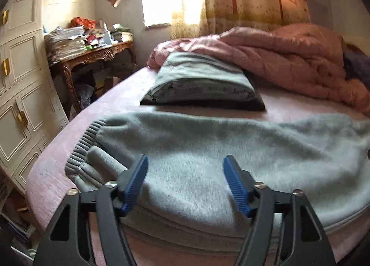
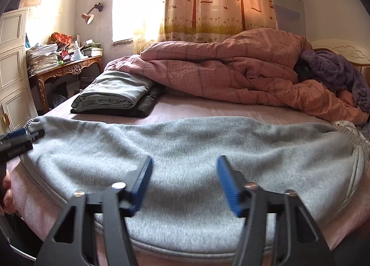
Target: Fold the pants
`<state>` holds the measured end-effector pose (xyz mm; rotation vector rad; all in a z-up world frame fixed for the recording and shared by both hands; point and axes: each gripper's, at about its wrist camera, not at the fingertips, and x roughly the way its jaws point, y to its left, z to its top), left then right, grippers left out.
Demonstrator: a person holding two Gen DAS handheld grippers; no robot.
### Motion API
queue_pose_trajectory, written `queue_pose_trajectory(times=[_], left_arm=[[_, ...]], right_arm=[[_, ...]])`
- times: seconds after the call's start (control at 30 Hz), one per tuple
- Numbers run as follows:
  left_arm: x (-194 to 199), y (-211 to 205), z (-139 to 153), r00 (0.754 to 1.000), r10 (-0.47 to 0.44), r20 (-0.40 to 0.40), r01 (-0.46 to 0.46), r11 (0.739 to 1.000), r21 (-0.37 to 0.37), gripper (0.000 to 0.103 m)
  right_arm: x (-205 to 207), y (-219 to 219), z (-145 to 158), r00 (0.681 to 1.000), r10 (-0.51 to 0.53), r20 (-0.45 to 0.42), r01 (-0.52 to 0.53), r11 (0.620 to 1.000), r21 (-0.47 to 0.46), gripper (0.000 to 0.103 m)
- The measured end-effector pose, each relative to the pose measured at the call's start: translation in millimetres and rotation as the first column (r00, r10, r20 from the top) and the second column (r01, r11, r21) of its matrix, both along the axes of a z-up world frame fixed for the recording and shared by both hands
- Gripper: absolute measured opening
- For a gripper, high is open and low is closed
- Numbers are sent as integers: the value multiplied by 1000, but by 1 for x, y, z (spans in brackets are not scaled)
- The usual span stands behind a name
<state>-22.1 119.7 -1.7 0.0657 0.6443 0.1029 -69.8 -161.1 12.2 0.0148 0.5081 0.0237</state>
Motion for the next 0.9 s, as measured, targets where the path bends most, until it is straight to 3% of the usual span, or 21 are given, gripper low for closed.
queue_pose_trajectory(times=[0.03, 0.07, 0.17, 0.3, 0.4, 0.5, 0.6, 0.7, 0.8, 0.9], left_arm=[[6, 2, -10, 998, -5, -65, 4, 1000, -16, 34], [10, 6, -20, 993, -1, -118, -3, 999, -39, 26], [2, 14, -35, 995, -5, -101, 0, 998, -57, 20], [-14, 8, -38, 997, -2, -74, 3, 1000, 21, 20], [-18, 9, -38, 998, 9, -61, -8, 1000, 16, 20], [-17, 7, -22, 999, -3, -48, 3, 1000, -8, 15], [-7, -9, 6, 998, -62, -3, 62, 998, -15, 15], [31, -26, 17, 989, -130, -76, 121, 986, -111, 15], [66, -30, -6, 972, -101, -214, 56, 977, -206, 11], [71, -33, -41, 955, -82, -286, 28, 982, -186, 8]], right_arm=[[4, -1, -1, 1000, 11, -16, -11, 1000, 11, 35], [7, -2, -2, 999, 21, -26, -20, 1000, 18, 31], [14, -3, -7, 996, 67, -62, -64, 997, 44, 23], [31, -13, 4, 995, 72, -64, -71, 997, 12, 23], [58, -26, 16, 987, 97, -128, -93, 995, 31, 23], [93, -41, 20, 972, 111, -209, -91, 991, 101, 23], [127, -38, 16, 960, 78, -270, -66, 996, 53, 23], [163, -28, 0, 929, 78, -362, -59, 996, 63, 23], [195, -24, -30, 859, 81, -505, -30, 994, 107, 15], [213, -30, -45, 843, 56, -535, 14, 992, 126, 10]])
